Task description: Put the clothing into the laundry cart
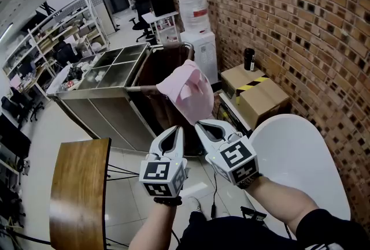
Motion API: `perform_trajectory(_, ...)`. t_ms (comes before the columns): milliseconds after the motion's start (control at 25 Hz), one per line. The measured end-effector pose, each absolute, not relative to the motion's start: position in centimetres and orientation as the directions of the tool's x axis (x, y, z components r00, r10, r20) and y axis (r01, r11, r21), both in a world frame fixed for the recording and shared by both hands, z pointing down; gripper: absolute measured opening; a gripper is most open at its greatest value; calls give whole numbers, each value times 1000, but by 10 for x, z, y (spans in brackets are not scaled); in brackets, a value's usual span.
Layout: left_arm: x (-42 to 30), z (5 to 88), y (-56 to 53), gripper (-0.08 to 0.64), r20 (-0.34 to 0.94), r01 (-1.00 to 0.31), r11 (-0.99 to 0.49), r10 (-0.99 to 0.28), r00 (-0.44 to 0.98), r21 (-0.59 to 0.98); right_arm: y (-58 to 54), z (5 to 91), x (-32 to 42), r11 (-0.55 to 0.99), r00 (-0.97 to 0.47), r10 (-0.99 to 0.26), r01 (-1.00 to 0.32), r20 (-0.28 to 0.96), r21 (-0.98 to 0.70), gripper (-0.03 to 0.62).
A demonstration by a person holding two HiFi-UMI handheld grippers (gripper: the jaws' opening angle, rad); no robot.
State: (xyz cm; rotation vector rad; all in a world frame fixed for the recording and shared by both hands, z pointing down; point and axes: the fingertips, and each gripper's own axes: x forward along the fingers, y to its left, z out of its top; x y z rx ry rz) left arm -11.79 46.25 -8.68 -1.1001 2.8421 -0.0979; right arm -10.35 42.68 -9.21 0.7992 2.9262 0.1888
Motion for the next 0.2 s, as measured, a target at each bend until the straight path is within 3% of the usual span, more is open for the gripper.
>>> perform_trajectory(200, -115, -88, 462, 0, -68, -671, 735, -677, -733, -96, 426, -91, -101, 859, -862, 504, 493, -60, 140, 0)
